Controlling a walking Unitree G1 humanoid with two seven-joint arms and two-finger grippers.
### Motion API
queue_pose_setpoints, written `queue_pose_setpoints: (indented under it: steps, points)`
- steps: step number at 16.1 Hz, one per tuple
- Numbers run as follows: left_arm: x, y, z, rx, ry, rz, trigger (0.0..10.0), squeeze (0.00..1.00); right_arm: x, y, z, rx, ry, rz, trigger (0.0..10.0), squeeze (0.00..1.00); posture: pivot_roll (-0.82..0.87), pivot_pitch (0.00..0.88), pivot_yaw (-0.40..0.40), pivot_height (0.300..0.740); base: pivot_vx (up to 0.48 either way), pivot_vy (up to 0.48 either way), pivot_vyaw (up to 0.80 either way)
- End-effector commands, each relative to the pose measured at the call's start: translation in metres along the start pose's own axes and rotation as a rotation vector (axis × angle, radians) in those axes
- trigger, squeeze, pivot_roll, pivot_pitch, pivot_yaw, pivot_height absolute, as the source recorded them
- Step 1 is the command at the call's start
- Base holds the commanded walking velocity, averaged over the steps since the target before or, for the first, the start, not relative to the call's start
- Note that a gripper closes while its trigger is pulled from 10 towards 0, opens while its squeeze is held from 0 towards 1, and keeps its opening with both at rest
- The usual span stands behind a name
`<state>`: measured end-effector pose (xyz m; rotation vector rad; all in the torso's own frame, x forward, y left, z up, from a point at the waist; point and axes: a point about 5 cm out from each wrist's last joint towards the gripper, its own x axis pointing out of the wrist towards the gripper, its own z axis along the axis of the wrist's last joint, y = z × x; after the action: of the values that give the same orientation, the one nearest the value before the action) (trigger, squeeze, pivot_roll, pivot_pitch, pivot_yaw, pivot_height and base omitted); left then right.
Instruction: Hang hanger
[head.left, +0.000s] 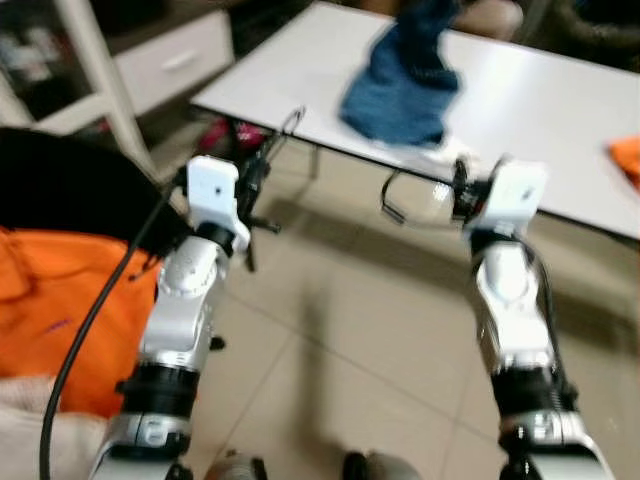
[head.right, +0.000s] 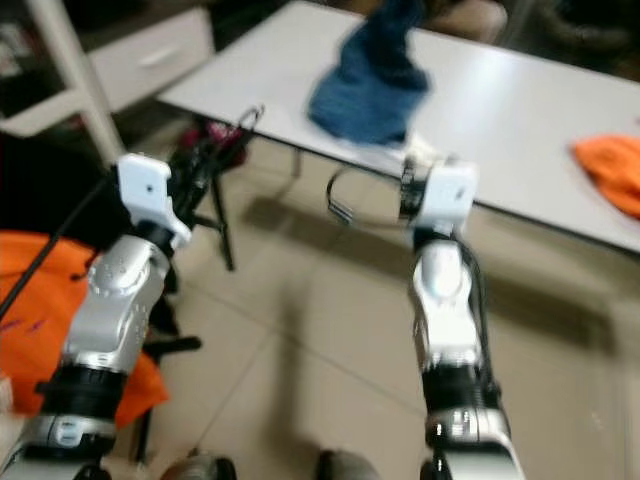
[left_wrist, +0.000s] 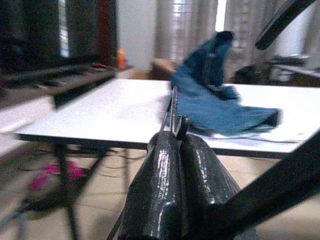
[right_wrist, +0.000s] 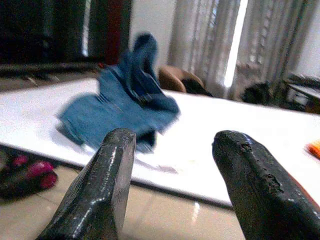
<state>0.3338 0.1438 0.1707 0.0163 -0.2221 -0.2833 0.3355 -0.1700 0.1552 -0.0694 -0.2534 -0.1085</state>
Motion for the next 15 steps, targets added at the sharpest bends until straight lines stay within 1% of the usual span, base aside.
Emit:
queue_pose_setpoints:
  steps: [1, 2, 3, 4, 7, 15]
  points:
    - [-0.005, 0.001, -0.012, -0.090, 0.038, 0.007, 10.0, 0.00, 0.000, 0.000, 0.004, -0.024, -0.033, 0.011, 10.0, 0.00, -0.06, 0.098, -0.050, 0.740, 0.000, 0.000, -0.59]
    - [-0.007, 0.001, -0.014, -0.105, 0.036, -0.003, 10.0, 0.00, -0.001, 0.001, 0.002, -0.023, -0.022, 0.018, 10.0, 0.00, -0.06, 0.101, -0.052, 0.740, 0.000, 0.000, -0.60]
    - [-0.007, -0.001, -0.014, -0.112, 0.031, -0.010, 10.0, 0.00, -0.002, 0.001, 0.000, -0.022, -0.016, 0.020, 10.0, 0.00, -0.07, 0.103, -0.055, 0.740, 0.000, -0.446, -0.59]
    - [-0.007, -0.006, -0.014, -0.127, 0.023, -0.020, 10.0, 0.00, -0.003, 0.000, -0.003, -0.024, -0.001, 0.024, 10.0, 0.00, -0.07, 0.107, -0.059, 0.740, 0.000, -0.480, -0.60]
    - [-0.006, -0.014, -0.012, -0.127, 0.005, -0.049, 10.0, 0.00, -0.003, 0.000, -0.005, -0.020, 0.012, 0.029, 10.0, 0.00, -0.07, 0.114, -0.064, 0.740, 0.000, -0.477, -0.59]
    - [-0.005, -0.015, -0.006, -0.124, -0.018, -0.057, 10.0, 0.00, 0.000, 0.007, -0.006, -0.027, 0.017, 0.065, 10.0, 0.00, -0.07, 0.120, -0.073, 0.740, 0.000, -0.470, -0.60]
